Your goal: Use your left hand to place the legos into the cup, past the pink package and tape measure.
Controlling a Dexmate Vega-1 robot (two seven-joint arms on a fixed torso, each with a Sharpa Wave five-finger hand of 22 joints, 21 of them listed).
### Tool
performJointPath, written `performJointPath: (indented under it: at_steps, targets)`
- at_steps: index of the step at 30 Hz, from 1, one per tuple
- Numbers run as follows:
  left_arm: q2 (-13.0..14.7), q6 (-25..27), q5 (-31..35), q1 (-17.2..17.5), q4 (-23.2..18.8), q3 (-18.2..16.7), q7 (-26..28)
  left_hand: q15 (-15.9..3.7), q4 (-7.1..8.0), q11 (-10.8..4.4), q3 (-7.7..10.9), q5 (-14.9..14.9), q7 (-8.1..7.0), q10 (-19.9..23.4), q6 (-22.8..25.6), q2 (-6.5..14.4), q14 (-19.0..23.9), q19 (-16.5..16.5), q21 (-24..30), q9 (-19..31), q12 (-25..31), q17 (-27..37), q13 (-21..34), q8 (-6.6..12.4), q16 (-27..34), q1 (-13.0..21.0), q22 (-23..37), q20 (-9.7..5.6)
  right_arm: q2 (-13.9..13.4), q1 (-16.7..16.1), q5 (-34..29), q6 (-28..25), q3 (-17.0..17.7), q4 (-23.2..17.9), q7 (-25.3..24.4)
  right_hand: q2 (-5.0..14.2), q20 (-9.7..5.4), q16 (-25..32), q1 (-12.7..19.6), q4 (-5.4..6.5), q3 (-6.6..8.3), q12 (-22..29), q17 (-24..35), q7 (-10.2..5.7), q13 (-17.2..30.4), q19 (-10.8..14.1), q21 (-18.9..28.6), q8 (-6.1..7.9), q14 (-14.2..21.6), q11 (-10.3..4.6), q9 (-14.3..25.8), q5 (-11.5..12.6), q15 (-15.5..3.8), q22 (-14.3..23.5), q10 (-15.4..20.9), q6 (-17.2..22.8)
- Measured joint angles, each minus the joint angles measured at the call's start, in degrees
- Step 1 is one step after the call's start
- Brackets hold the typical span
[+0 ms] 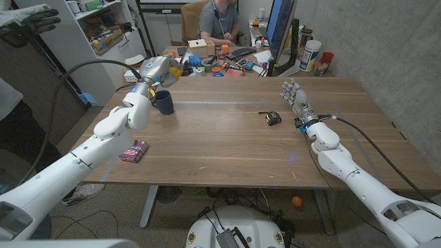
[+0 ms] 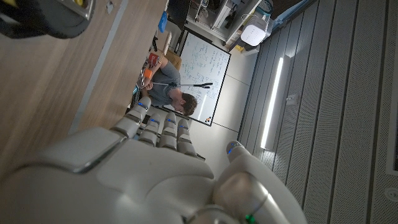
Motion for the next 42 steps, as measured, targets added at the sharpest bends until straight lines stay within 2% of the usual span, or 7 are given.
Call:
performJointPath:
  at_steps: [10, 21, 22, 34, 42]
  targets:
    - [-1.7, -0.1, -4.4, 1.9, 3.0, -2.1, 7.1, 0.00, -0.01, 0.00, -0.14, 0.5, 0.23, 0.0, 0.2, -0.1, 0.0, -0.4, 0.6, 0.2, 0.0, -0.1, 0.0, -0.44, -0.2, 0.1, -0.3, 0.00, 0.0, 0.2, -0.5, -0.3, -0.4, 0.0, -0.3, 0.00, 0.00, 0.0, 0.0, 0.00, 0.00, 0.0, 0.0, 0.00, 0.0, 0.0, 0.0, 0.00, 0.0, 0.00, 0.0, 0.0, 0.00, 0.0, 0.0, 0.0]
    - [-4.0, -5.8, -11.2, 1.2, 9.1, -3.3, 12.6, 0.01, 0.14, 0.21, -0.30, 0.5, 0.31, 0.2, 0.3, -0.2, 0.0, -0.8, 1.2, 0.3, 0.0, -0.3, -0.2, -0.87, -0.4, 0.3, -0.5, 0.20, 0.1, 0.4, -1.1, -0.3, -0.7, 0.2, -0.6, 0.00, 0.00, 0.0, 0.0, 0.00, 0.00, 0.0, 0.0, 0.00, 0.0, 0.0, 0.0, 0.00, 0.0, 0.00, 0.0, 0.0, -0.01, 0.0, 0.0, 0.0]
    - [-4.8, -7.3, -12.6, 0.6, 11.2, -3.3, 13.5, 0.10, 0.14, 0.20, -0.30, 0.5, 0.31, 0.4, 0.3, -0.2, 0.1, -0.8, 1.2, 0.3, 0.0, -0.3, -0.2, -0.87, -0.4, 0.3, -0.5, 0.20, 0.1, 0.4, -1.2, -0.3, -0.7, 0.2, -0.6, 0.00, 0.00, 0.0, 0.0, 0.00, 0.00, 0.0, 0.0, 0.00, 0.0, 0.0, 0.0, 0.00, 0.0, 0.00, 0.0, 0.0, -0.01, 0.0, 0.0, 0.0]
    - [-7.8, -15.1, -20.6, -2.4, 18.5, -3.1, 15.5, 0.04, 0.14, 0.11, -0.31, 0.4, 0.61, 0.5, 0.6, -0.2, 0.3, -0.9, 2.1, 0.3, 0.0, -0.3, -0.2, -1.16, -0.8, 0.4, -0.6, 0.32, 0.2, 0.5, -1.7, -0.3, -0.8, 0.6, -1.2, 0.00, 0.00, 0.0, 0.0, -0.06, -0.42, 0.0, 0.0, 0.00, 0.0, 0.0, 0.0, 0.00, 0.0, 0.00, 0.0, 0.0, -0.01, 0.0, 0.0, 0.0]
    - [-8.5, -16.0, -24.5, -3.1, 20.3, -3.0, 15.3, -0.01, 0.32, 0.40, -0.62, 0.4, 0.72, 0.8, 0.7, -0.2, 0.4, -0.9, 2.5, 0.5, 0.0, -0.3, -0.2, -1.56, -0.8, 0.4, -0.8, 0.33, 0.5, 1.0, -1.9, 0.0, -1.0, 1.4, -1.2, 0.00, 0.00, 0.0, 0.0, -0.06, -0.41, 0.0, 0.0, 0.00, 0.0, 0.0, 0.0, 0.00, 0.0, 0.00, 0.0, 0.0, -0.01, 0.0, 0.0, 0.0]
